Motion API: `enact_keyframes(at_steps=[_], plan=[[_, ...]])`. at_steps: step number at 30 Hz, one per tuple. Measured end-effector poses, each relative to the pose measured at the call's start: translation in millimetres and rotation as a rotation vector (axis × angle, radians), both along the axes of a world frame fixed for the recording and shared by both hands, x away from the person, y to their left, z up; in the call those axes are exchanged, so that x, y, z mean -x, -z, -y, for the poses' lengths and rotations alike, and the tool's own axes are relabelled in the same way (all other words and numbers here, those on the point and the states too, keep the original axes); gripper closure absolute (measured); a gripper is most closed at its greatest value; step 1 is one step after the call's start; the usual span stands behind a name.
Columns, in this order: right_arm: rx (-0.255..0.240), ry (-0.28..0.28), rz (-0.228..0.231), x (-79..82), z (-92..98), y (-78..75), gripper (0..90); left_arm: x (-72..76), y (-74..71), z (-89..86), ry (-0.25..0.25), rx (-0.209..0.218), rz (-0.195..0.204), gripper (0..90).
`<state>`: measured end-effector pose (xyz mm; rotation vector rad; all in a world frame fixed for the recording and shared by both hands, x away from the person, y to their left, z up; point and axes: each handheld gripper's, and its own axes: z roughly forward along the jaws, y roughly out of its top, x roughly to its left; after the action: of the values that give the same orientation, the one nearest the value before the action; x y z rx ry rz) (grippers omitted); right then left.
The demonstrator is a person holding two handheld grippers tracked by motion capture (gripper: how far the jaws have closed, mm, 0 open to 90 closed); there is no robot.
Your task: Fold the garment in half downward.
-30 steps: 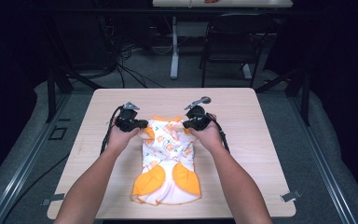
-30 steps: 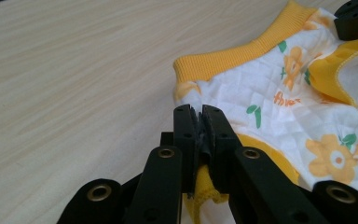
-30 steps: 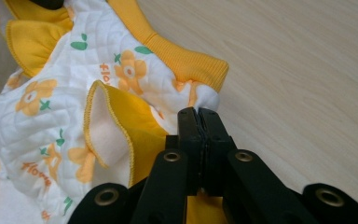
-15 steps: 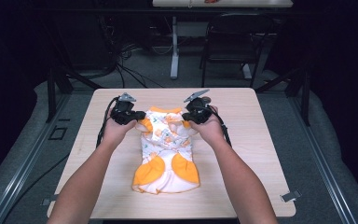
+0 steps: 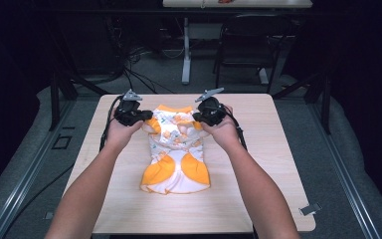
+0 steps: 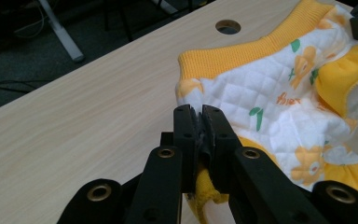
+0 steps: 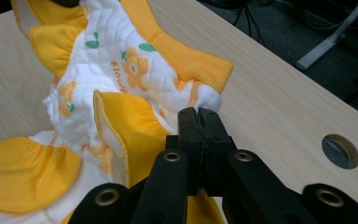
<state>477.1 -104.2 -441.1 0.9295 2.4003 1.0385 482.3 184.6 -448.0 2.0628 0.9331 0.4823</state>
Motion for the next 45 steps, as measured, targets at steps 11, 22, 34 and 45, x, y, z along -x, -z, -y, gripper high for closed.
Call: enact_keyframes(at_steps=[11,22,34,45], plan=[[0.011,-0.020,0.032,4.6,3.2,0.8,88.7,5.2,-1.1,1.6,0.026,0.001,0.021,85.1],[-0.003,-0.048,0.044,13.3,8.0,9.7,88.6,12.5,7.5,-0.8,0.057,0.017,0.022,85.1],[0.006,-0.067,0.029,24.4,12.6,27.4,88.5,25.3,22.0,1.3,0.096,0.015,0.015,85.1],[0.027,-0.103,0.021,39.1,12.9,38.0,88.5,35.3,31.9,1.9,0.123,-0.008,0.000,85.0]])
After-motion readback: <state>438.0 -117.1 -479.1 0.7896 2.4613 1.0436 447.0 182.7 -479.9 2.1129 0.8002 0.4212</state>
